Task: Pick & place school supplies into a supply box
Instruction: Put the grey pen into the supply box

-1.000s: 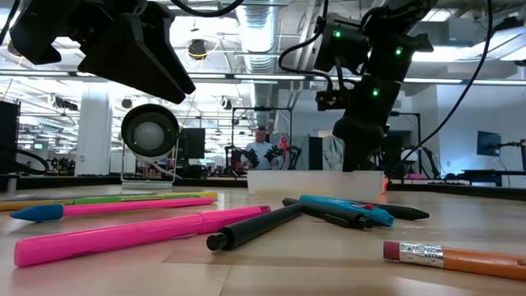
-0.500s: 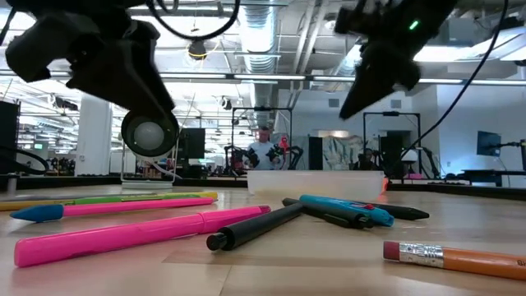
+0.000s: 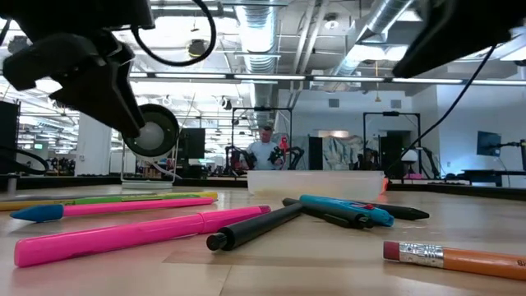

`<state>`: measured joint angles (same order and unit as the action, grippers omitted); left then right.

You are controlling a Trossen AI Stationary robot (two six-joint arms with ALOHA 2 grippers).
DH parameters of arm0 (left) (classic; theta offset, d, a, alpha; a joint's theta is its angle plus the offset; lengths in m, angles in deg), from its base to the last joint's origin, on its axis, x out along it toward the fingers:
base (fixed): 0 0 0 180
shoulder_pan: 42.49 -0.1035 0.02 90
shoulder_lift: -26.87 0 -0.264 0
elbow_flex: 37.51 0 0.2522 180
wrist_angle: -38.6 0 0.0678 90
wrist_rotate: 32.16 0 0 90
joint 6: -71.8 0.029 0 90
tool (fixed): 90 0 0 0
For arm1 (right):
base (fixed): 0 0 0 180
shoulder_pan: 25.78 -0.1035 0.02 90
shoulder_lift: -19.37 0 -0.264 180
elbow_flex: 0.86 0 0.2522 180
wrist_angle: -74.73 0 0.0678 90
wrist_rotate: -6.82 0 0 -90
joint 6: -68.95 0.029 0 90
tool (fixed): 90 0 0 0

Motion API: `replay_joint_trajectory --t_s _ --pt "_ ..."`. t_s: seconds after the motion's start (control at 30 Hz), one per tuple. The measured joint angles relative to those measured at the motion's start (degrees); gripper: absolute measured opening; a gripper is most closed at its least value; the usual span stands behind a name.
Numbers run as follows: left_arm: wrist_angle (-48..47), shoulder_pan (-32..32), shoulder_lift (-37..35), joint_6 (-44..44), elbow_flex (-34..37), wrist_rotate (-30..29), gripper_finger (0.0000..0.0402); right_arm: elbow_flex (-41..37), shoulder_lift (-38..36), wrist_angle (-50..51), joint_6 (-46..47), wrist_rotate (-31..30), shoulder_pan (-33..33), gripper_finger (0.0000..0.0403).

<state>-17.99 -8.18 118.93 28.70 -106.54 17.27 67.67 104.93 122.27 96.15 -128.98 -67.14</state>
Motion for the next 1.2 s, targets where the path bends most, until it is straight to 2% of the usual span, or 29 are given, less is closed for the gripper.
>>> replay_joint_trajectory --t_s 0.13,0.33,0.53,0.83,0.97,1.2 --pt "0.0 -1.5 0.1 -3.5 0.0 1.8 0.0199 -3.2 0.0 0.1 7.5 -5.3 -5.6 0.0118" --pt "0.0 -4.9 3.1 -3.9 0.1 4.5 0.0199 -8.1 0.0 0.0 19.8 -12.5 -12.0 0.0118" --pt "0.5 -7.6 8.0 -2.4 0.1 7.8 0.0199 -11.9 0.0 -0.9 26.2 -20.5 -15.7 0.0118" --pt "0.8 -8.0 9.2 -2.2 0.1 11.4 0.0199 -12.1 0.1 -1.0 26.4 -20.4 -15.9 0.0118" --pt "0.7 -8.5 9.2 -2.2 0.1 14.7 0.0199 -12.1 0.1 -1.0 26.4 -20.4 -15.9 0.0118" --pt "-1.1 -8.6 9.2 -4.5 0.0 16.5 0.0199 -12.1 0.1 -1.0 26.4 -20.3 -15.9 0.0118"
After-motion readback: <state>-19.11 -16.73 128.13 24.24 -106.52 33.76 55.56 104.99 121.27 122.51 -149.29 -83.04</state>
